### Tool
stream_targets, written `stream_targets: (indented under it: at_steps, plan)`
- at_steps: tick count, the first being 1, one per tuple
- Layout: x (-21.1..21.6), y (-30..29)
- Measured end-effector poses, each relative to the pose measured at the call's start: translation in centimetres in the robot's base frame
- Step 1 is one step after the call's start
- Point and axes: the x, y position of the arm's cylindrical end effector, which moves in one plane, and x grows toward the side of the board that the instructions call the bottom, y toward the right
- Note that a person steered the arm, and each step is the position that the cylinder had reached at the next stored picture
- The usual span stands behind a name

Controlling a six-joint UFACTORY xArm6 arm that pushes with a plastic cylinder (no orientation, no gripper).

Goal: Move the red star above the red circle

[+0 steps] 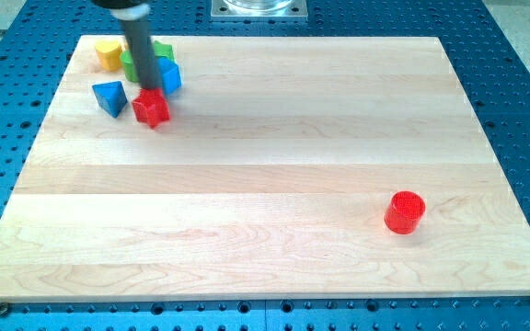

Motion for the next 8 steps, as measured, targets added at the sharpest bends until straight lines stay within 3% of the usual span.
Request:
stream_targets:
  at_steps: [1, 3, 4, 5, 6, 8]
  plan:
    - [2.3, 2.3]
    - [0.4, -5.5]
    - [2.2, -7.6]
    - [6.3, 0.9]
    - [7.0, 10.2]
    - [9.2, 6.5]
